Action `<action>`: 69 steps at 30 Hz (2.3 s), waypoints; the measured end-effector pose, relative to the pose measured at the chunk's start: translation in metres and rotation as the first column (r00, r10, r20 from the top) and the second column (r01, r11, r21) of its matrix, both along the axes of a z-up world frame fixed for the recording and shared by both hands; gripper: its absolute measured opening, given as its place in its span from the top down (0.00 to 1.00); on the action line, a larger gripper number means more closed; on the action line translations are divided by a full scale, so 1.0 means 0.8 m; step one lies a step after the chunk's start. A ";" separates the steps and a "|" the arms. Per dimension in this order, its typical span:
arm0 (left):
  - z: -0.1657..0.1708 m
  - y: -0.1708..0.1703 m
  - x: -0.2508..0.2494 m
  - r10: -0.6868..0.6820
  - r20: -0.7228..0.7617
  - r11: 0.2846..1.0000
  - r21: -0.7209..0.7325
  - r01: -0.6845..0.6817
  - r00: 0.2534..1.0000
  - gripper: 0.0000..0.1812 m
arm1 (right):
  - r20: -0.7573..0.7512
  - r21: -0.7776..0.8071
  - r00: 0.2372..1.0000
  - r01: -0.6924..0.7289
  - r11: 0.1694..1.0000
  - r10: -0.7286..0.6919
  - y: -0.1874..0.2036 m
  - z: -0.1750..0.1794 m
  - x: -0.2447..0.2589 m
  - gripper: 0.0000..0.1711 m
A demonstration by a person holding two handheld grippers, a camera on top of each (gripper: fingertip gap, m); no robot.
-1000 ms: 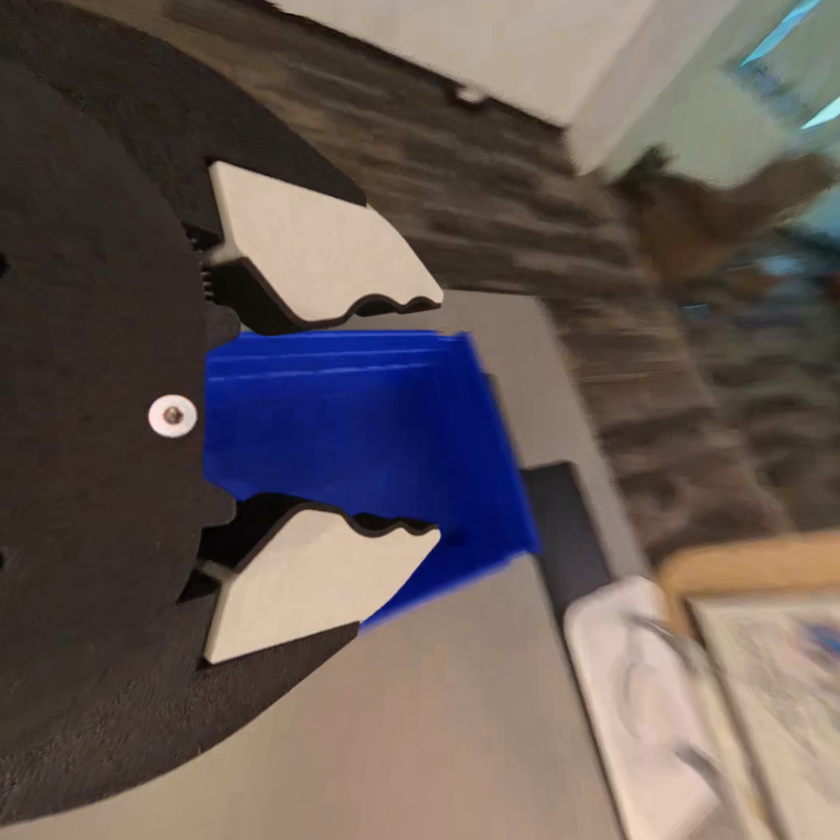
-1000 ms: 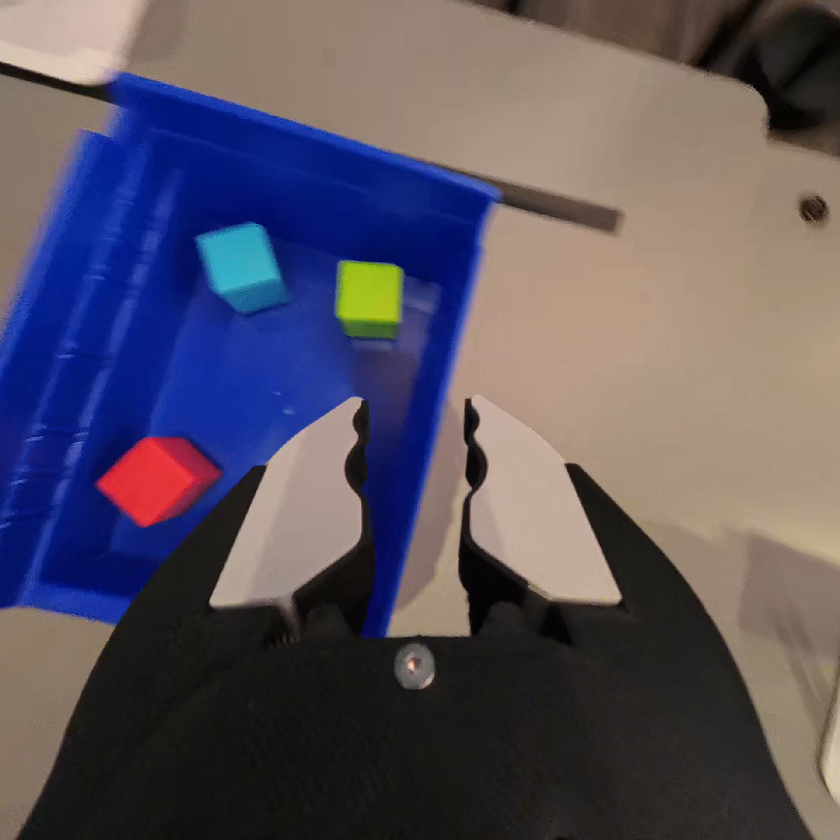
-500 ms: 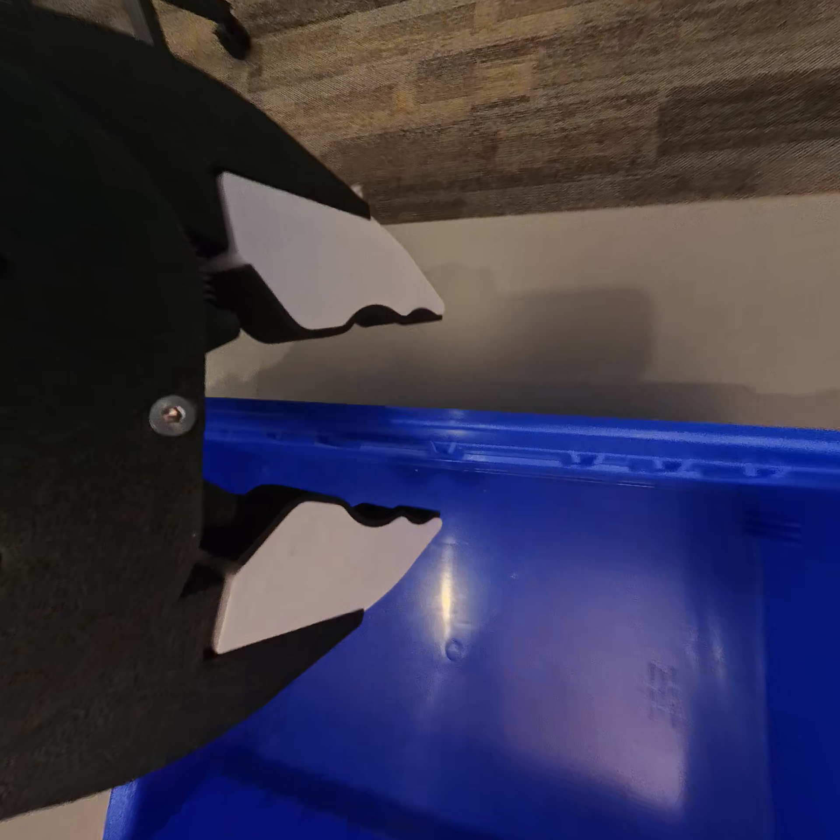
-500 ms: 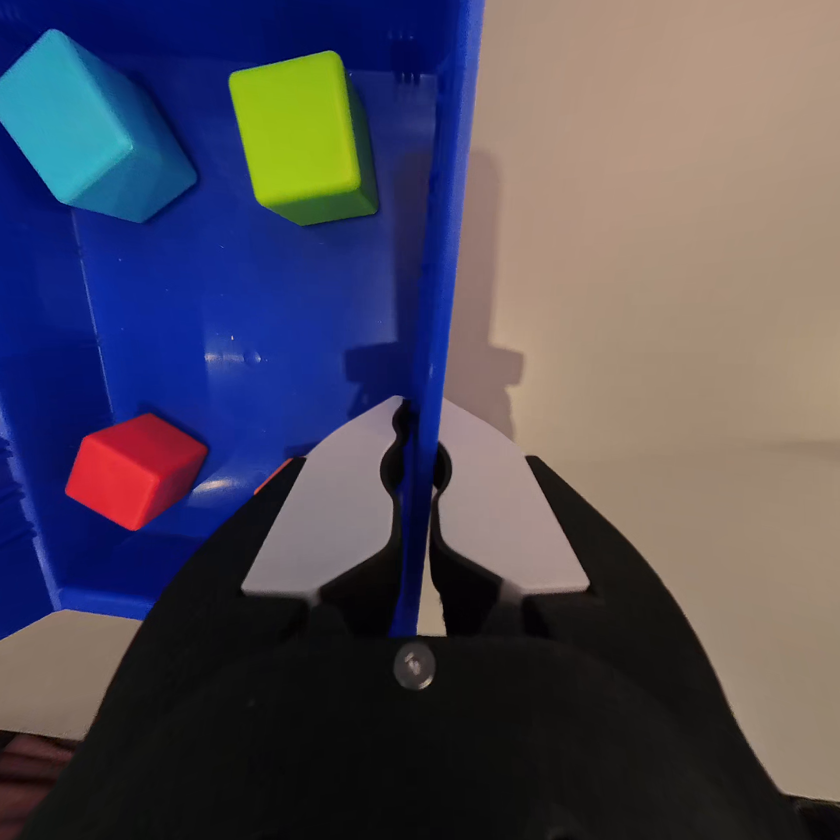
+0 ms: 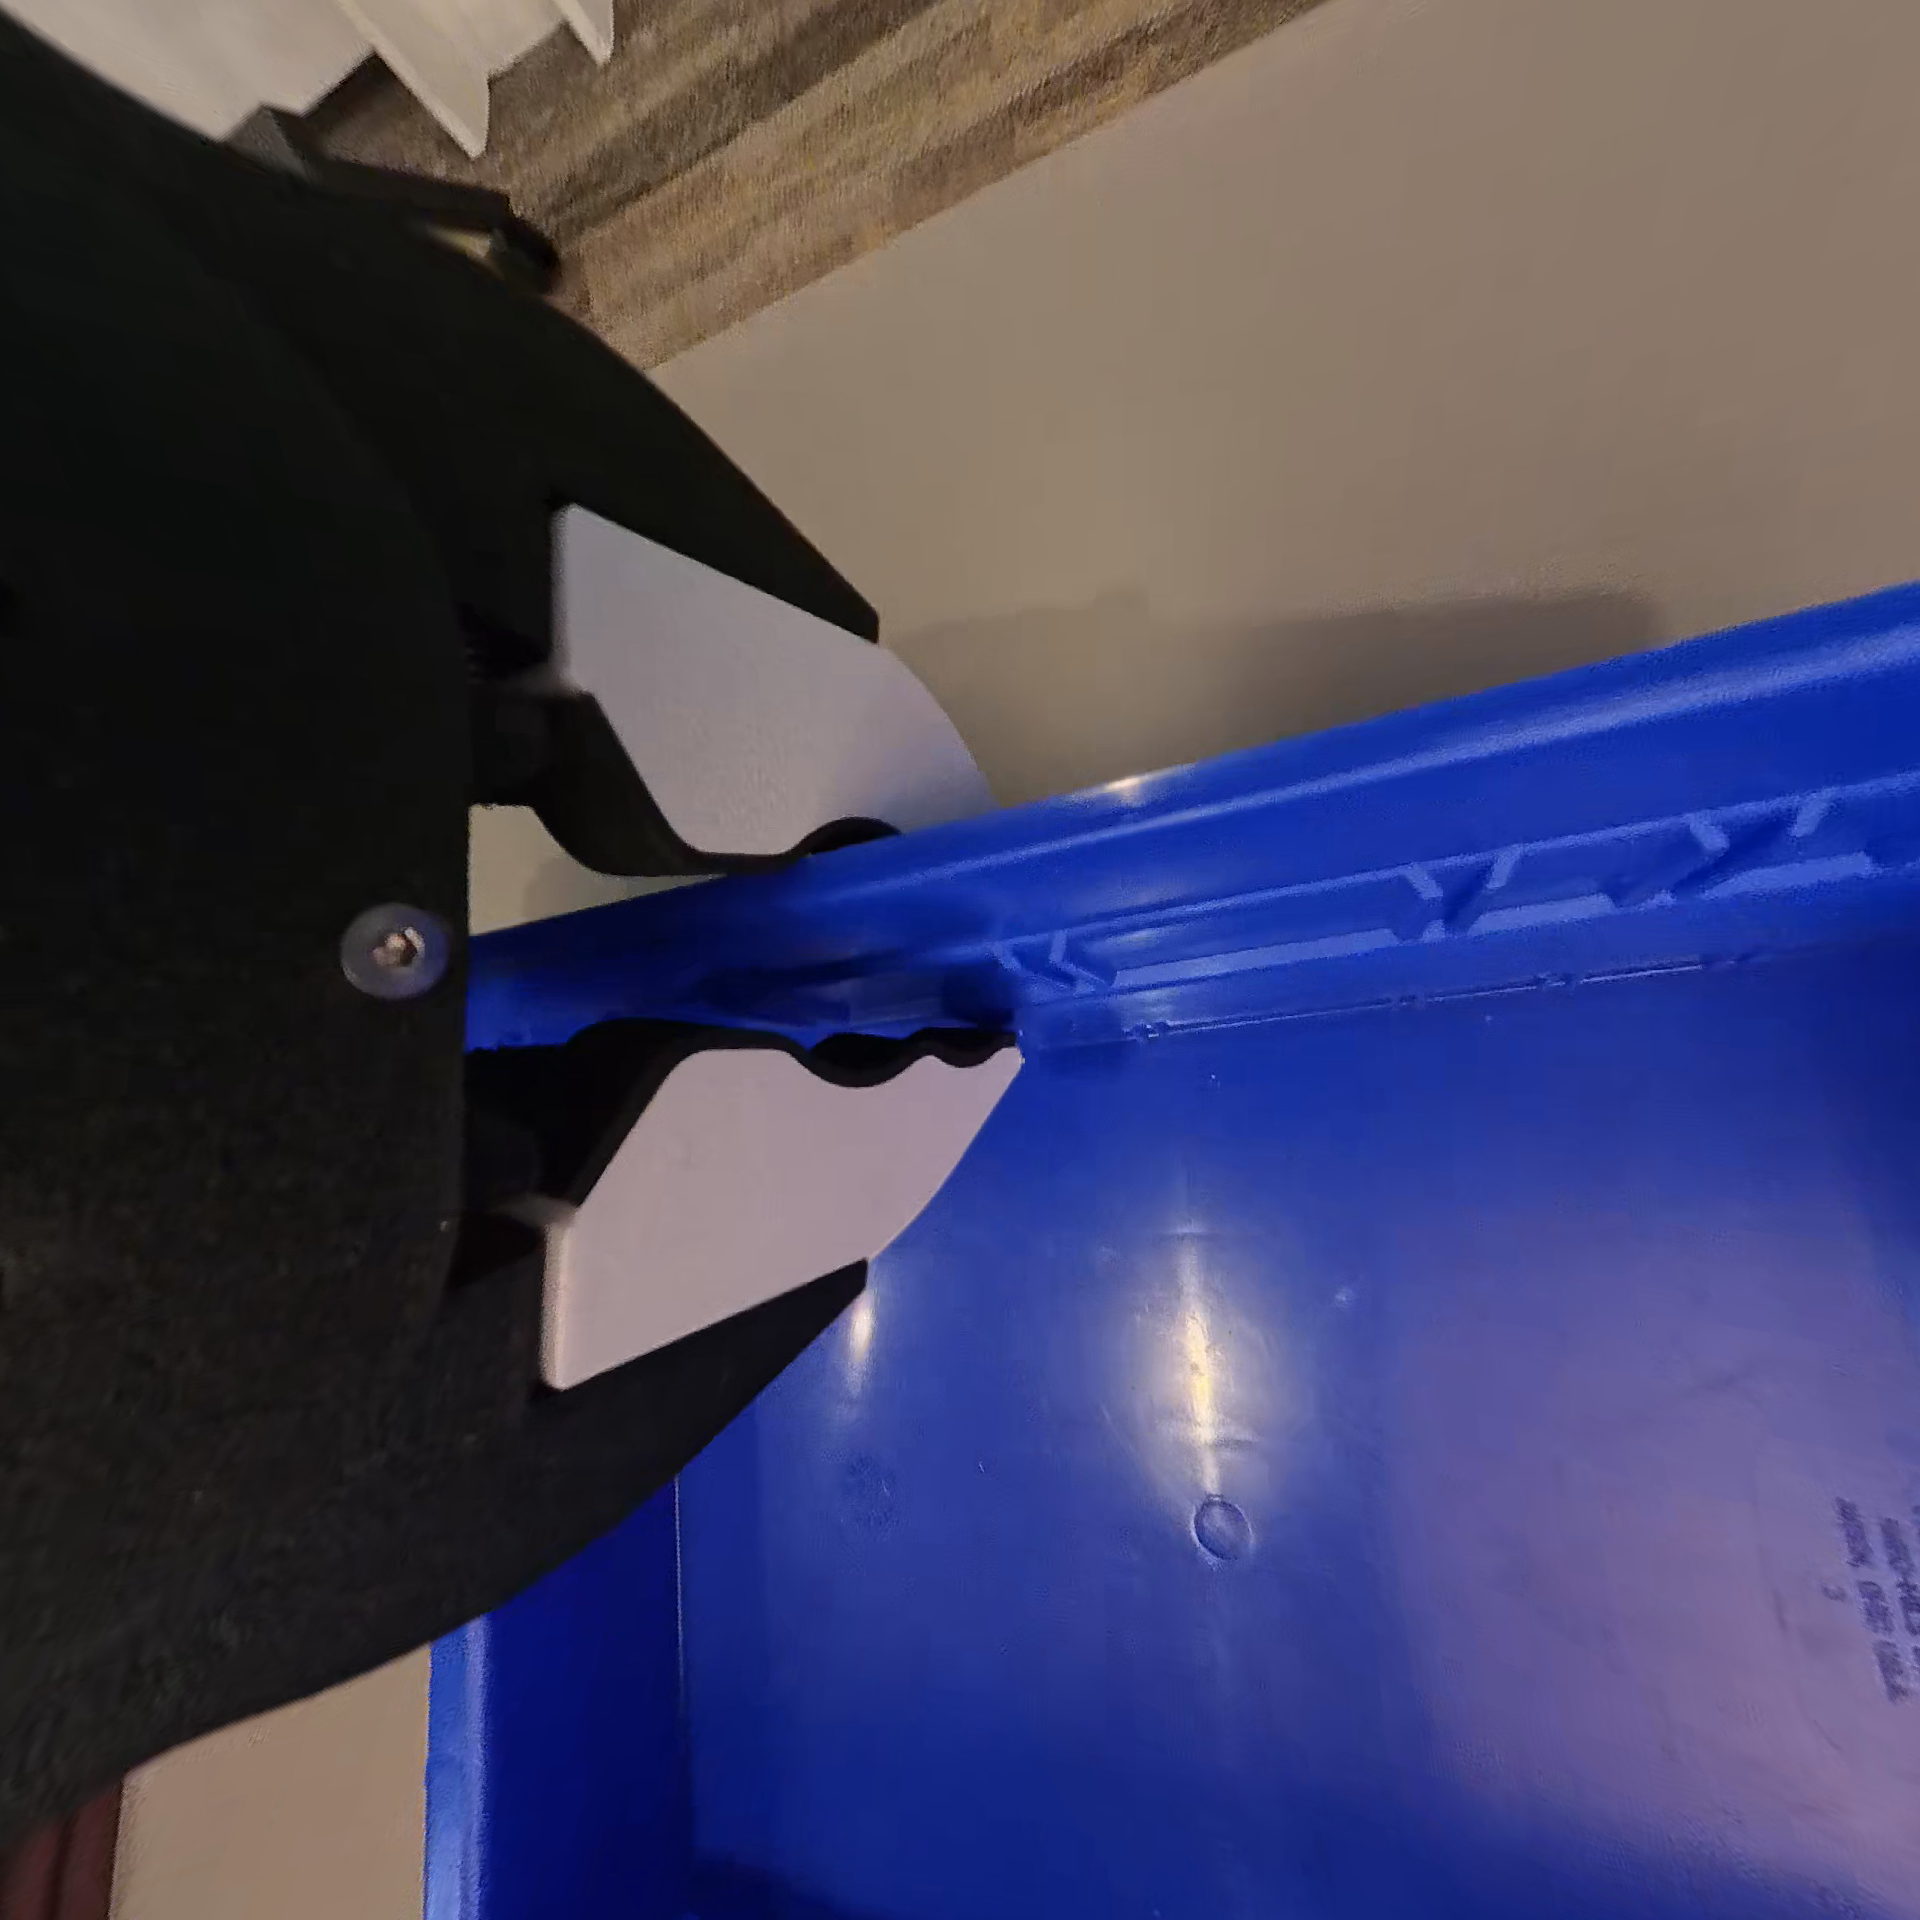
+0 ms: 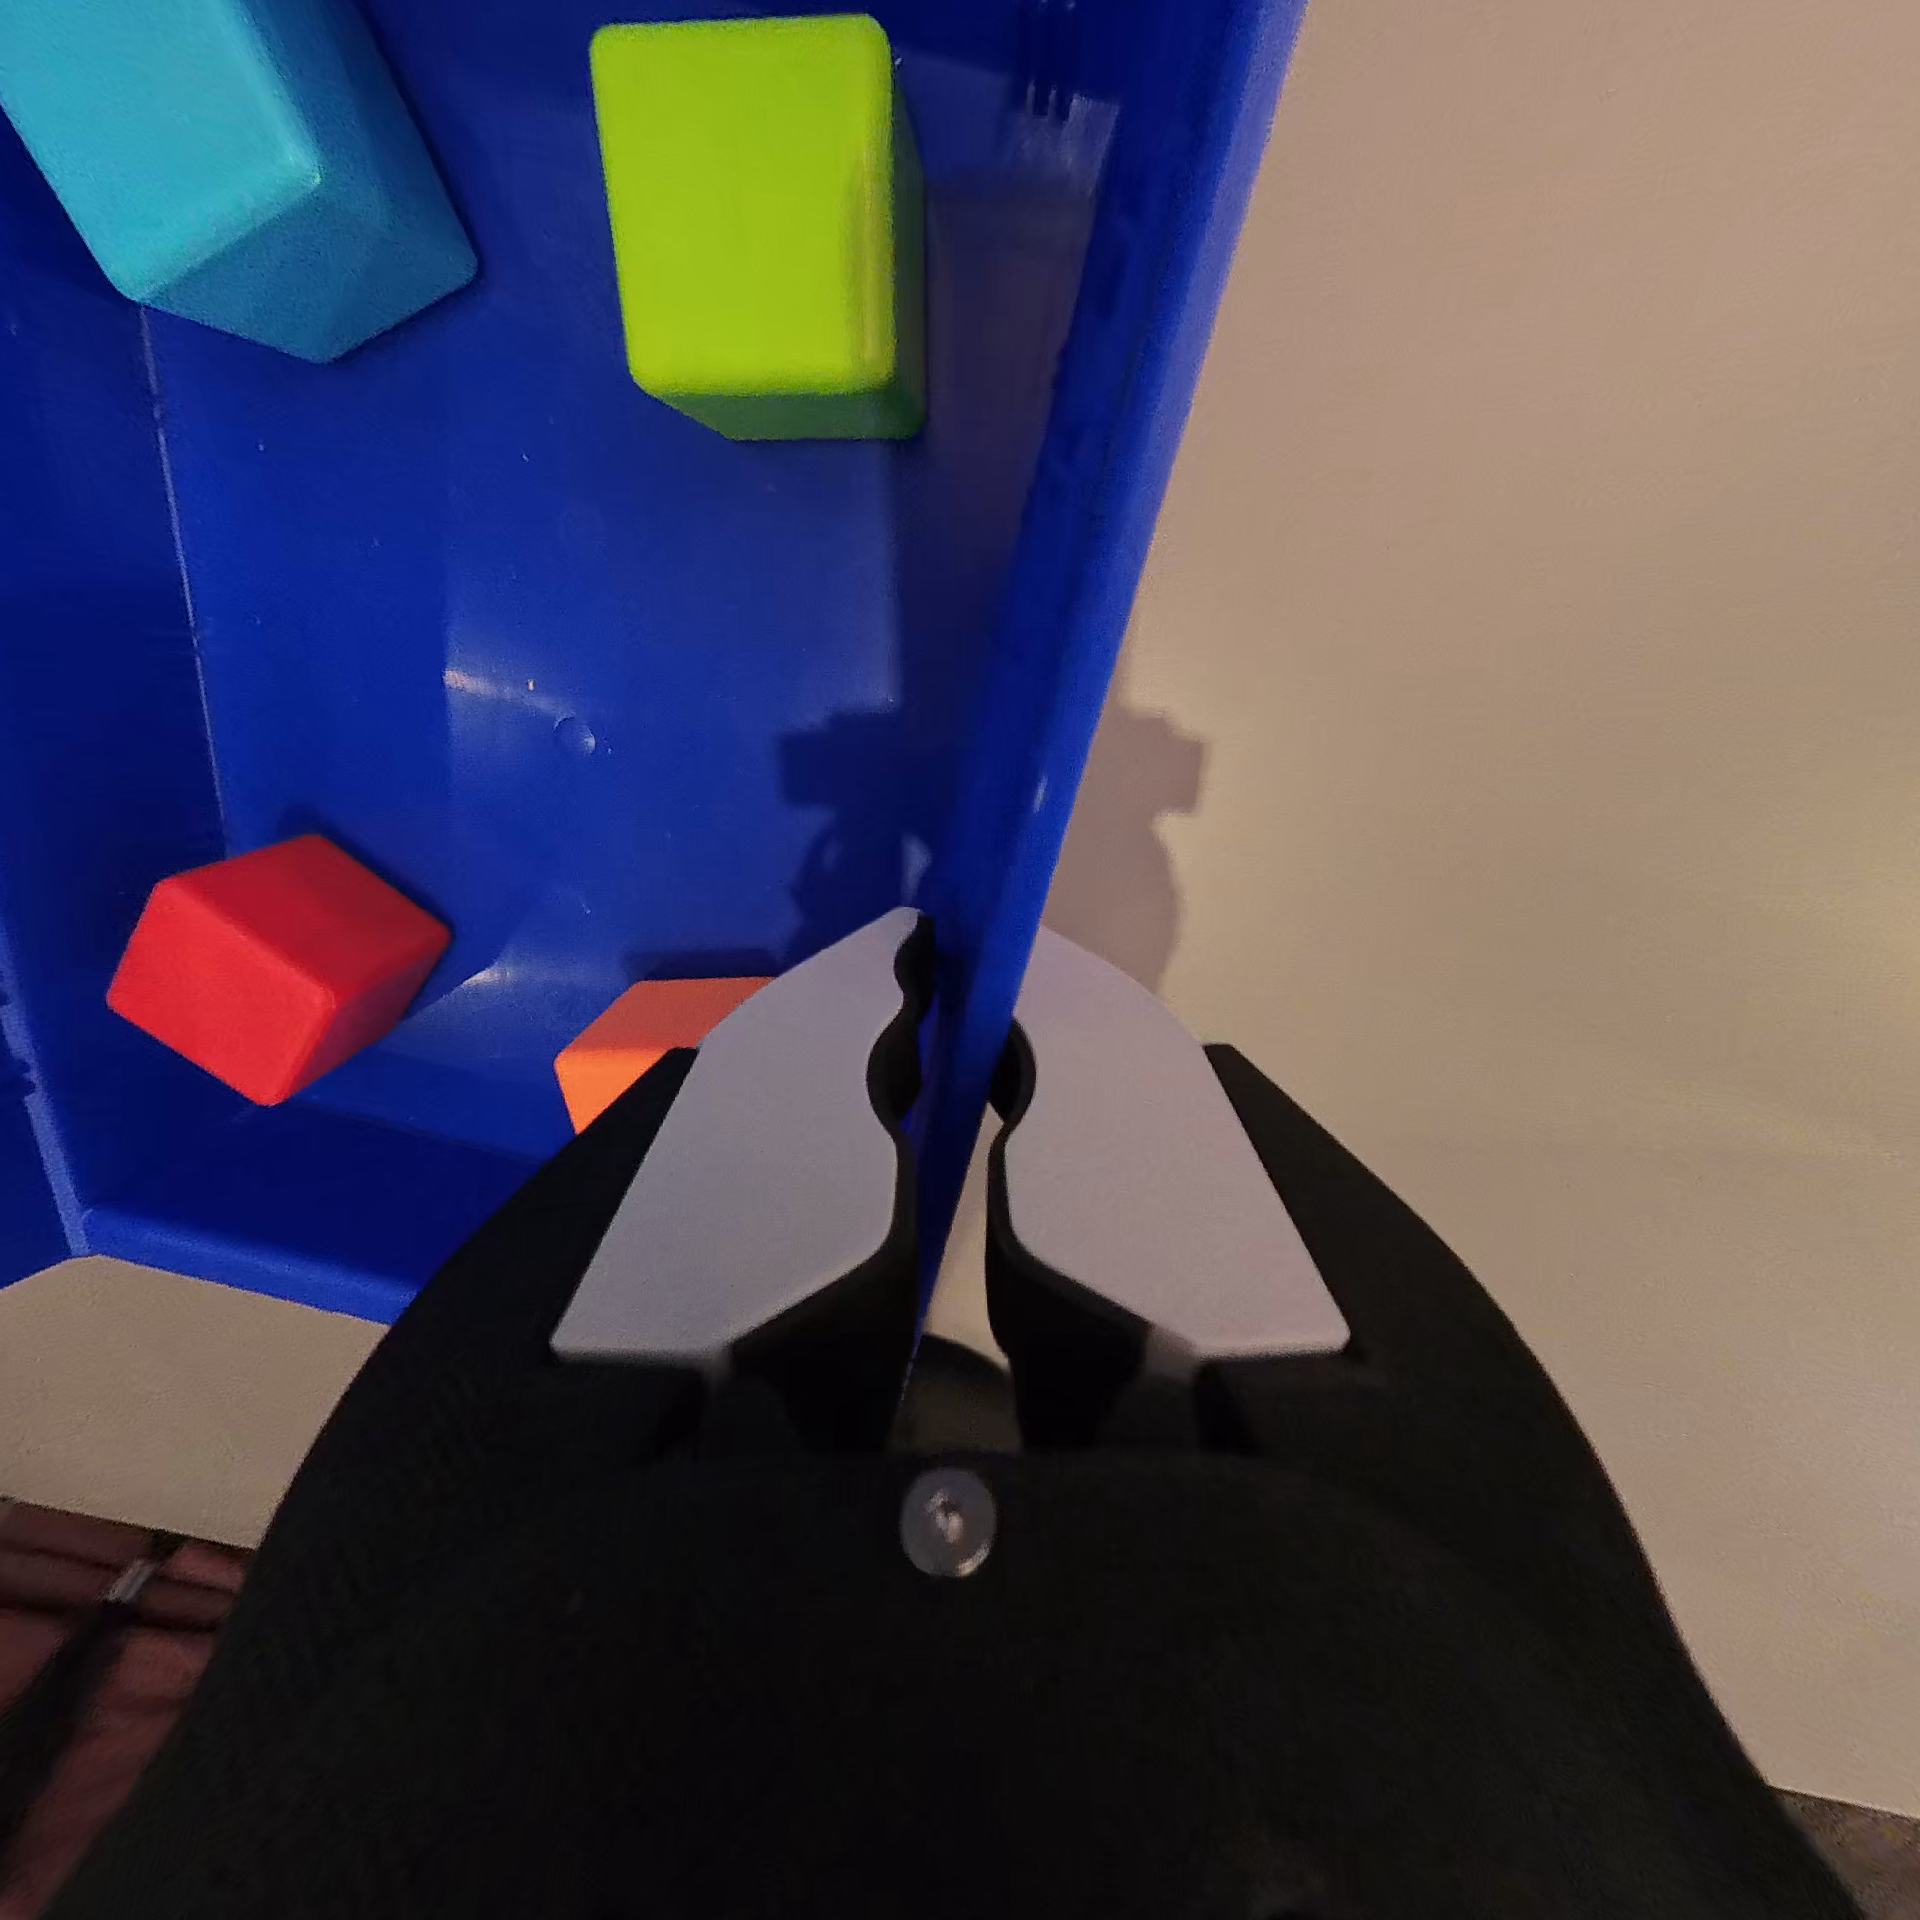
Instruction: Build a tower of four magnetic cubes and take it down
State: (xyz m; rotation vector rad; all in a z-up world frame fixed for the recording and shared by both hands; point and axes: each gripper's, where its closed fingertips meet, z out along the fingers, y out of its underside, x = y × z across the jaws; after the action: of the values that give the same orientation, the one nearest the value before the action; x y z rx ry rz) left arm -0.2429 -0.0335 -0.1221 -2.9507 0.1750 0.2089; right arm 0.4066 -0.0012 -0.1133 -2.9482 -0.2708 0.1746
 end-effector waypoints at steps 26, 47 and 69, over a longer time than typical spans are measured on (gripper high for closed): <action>-0.003 0.021 0.177 -0.345 -0.072 0.936 0.041 0.349 0.936 0.73 | 0.115 0.043 0.981 -0.163 0.986 0.157 0.025 -0.021 -0.112 0.88; 0.237 0.064 0.027 0.040 -0.352 0.597 0.759 0.260 0.935 0.61 | -0.120 -0.071 0.983 -0.149 0.986 0.140 0.009 -0.019 -0.059 0.96; 0.245 0.010 -0.064 0.120 -0.256 0.667 0.736 0.113 0.959 0.57 | 0.009 -0.054 0.944 -0.328 0.943 0.329 0.009 0.207 -0.166 0.96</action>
State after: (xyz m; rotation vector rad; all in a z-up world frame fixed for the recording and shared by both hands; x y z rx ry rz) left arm -0.2945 -0.0251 0.0736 -2.0726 0.0862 0.5596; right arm 0.2740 0.0057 0.0519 -2.9336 -0.7734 0.2010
